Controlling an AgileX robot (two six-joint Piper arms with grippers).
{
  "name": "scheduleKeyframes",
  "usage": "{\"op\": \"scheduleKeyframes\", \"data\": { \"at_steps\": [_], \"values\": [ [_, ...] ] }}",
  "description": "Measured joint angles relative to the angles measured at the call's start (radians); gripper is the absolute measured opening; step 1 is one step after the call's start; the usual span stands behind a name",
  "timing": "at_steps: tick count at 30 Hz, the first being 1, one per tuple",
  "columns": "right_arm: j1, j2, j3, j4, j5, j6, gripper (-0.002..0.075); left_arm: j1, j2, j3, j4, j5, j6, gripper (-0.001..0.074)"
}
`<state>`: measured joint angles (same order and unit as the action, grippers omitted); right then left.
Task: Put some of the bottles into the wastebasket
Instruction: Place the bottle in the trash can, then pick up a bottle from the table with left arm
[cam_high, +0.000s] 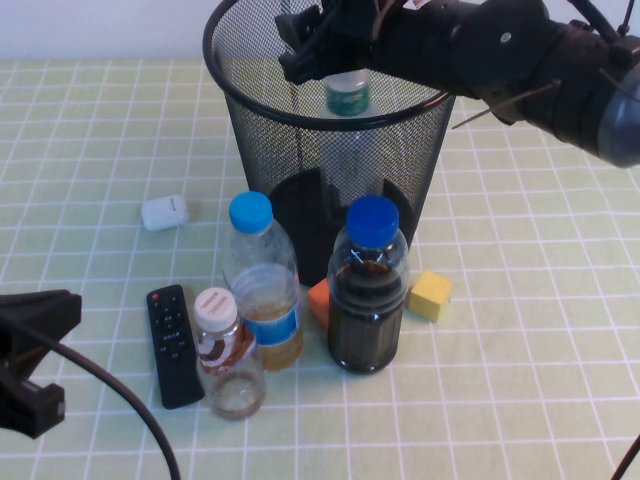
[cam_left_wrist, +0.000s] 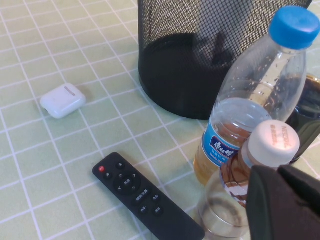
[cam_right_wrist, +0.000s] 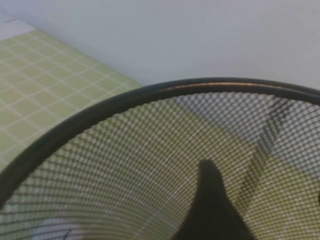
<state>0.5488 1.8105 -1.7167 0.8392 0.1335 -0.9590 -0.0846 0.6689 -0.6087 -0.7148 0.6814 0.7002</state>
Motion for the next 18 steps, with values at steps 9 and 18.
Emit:
{"op": "scheduleKeyframes", "data": {
  "at_steps": [9,18],
  "values": [
    [-0.028,-0.182,0.000,-0.258,0.322,0.308,0.0058,0.000,0.000,0.000,-0.002,0.000,0.018,-0.0006],
    [-0.028,-0.360,0.000,-0.678,0.616,0.697,0.0000,0.000,0.000,0.000,-0.202,0.000,0.212,-0.0006]
  ]
}}
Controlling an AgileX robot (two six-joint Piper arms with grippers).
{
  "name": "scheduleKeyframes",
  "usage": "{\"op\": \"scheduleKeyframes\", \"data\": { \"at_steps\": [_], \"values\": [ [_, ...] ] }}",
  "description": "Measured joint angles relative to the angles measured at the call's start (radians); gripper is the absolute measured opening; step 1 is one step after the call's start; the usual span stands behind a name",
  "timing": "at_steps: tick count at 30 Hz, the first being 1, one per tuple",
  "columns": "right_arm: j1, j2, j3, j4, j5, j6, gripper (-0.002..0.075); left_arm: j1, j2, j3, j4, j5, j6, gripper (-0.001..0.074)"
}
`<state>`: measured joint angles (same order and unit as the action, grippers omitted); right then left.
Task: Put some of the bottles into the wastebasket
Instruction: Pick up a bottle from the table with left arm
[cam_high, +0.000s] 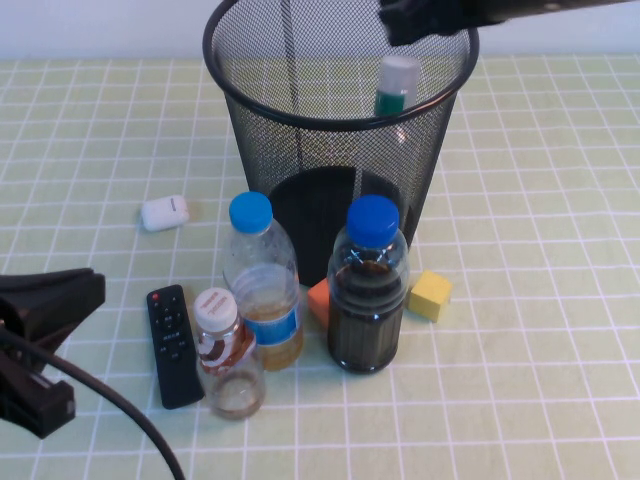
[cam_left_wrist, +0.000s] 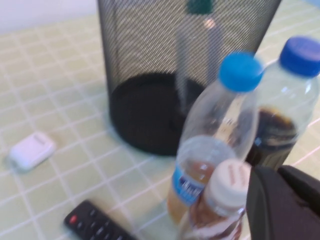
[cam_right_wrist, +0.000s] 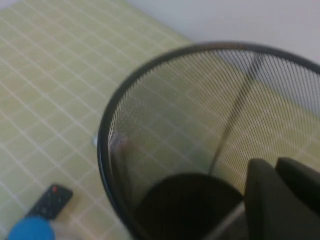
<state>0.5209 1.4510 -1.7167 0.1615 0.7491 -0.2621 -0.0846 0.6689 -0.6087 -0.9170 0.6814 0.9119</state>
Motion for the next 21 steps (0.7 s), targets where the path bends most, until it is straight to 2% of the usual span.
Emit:
{"op": "scheduleKeyframes", "data": {
  "at_steps": [2,6,14,21],
  "values": [
    [0.000,-0.028,0.010,-0.018,0.049,0.021,0.0000,0.000,0.000,0.000,-0.037,0.000,0.016,-0.0006],
    [0.000,-0.139,0.139,-0.034,0.024,0.043,0.0000,0.000,0.000,0.000,-0.061,0.002,0.030,-0.0006],
    [0.002,-0.441,0.548,0.014,-0.217,0.028,0.0000,0.000,0.000,0.000,-0.084,0.005,0.045,-0.0006],
    [0.002,-0.628,0.839,0.258,-0.342,-0.175,0.0000,0.000,0.000,0.000,-0.158,0.157,0.350,0.0015]
  ]
}}
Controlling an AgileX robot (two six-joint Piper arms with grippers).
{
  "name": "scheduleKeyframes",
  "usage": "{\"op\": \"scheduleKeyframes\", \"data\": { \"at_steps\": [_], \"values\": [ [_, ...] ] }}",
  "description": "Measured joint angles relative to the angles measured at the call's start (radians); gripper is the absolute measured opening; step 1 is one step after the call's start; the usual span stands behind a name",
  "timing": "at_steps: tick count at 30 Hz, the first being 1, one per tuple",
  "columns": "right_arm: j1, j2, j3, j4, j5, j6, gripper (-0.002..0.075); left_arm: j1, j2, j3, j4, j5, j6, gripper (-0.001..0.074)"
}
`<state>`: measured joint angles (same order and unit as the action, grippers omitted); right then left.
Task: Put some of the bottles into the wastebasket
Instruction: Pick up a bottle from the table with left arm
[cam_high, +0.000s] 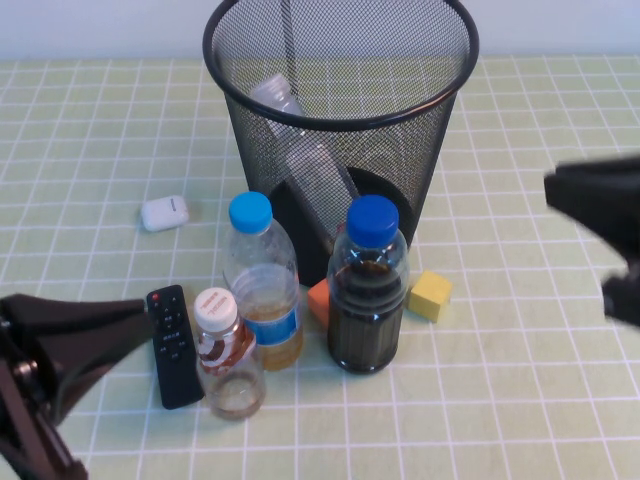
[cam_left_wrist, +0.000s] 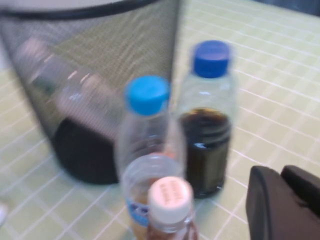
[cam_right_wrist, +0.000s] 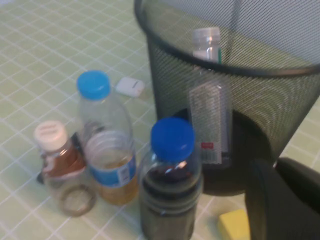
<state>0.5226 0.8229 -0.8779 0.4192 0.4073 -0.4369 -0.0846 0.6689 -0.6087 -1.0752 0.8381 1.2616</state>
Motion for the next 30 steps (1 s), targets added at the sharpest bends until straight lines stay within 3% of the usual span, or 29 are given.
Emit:
{"op": "scheduleKeyframes", "data": {
  "at_steps": [3,8,11,15,24,30],
  "values": [
    [0.000,-0.049,0.069,0.086,-0.039,-0.081,0.0000,0.000,0.002,0.000,-0.010,0.036,0.080,0.0091],
    [0.000,-0.059,0.085,0.095,-0.051,-0.087,0.0000,0.000,0.041,0.000,-0.023,0.042,0.086,0.0350],
    [0.000,-0.056,0.085,0.096,-0.068,-0.089,0.0000,0.000,0.092,0.000,-0.071,0.017,0.048,0.0395],
    [0.000,-0.056,0.085,0.098,-0.064,-0.089,0.0000,0.000,0.136,0.000,-0.185,-0.010,0.151,0.0366],
    [0.000,-0.056,0.085,0.115,-0.064,-0.087,0.0000,0.000,0.160,0.000,-0.544,-0.193,0.396,0.0199],
    [0.000,-0.056,0.085,0.120,-0.055,-0.071,0.0000,0.000,0.180,0.000,-0.604,-0.207,0.273,0.0038]
  ]
}}
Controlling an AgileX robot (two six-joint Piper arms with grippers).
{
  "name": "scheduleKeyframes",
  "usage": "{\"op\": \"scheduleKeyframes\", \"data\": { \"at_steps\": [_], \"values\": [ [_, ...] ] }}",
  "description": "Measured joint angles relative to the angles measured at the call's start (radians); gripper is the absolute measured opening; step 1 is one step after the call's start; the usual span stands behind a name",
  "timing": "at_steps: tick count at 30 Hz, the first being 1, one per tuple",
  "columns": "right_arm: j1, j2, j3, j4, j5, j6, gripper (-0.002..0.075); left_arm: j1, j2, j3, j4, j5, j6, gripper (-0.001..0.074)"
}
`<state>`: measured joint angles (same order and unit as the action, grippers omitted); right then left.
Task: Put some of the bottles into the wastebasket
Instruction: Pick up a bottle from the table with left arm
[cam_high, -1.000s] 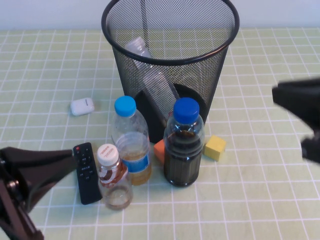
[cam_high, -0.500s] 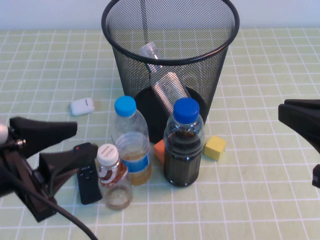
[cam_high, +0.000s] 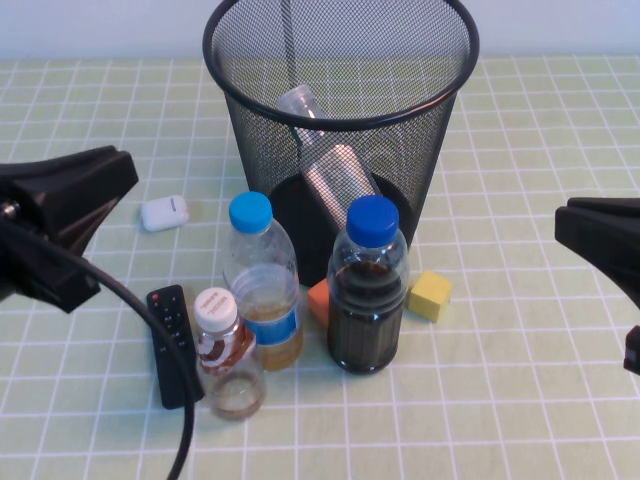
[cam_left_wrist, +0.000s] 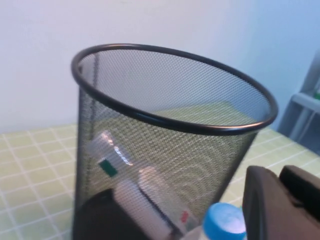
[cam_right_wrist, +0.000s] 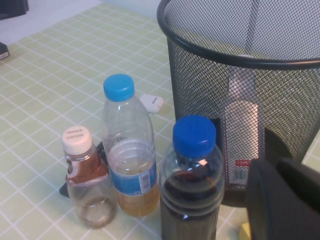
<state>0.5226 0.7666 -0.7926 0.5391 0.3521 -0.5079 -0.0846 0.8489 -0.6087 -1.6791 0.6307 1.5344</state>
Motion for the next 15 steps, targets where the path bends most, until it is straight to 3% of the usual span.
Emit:
{"op": "scheduleKeyframes", "data": {
  "at_steps": [5,15],
  "values": [
    [0.000,0.000,0.000,0.006,0.015,0.000,0.0000,0.000,0.000,0.000,0.020,0.061,-0.066,0.0003],
    [0.000,0.000,0.000,0.012,0.015,0.000,0.0000,0.000,-0.006,0.002,0.290,0.134,-0.224,-0.0001]
  ]
}}
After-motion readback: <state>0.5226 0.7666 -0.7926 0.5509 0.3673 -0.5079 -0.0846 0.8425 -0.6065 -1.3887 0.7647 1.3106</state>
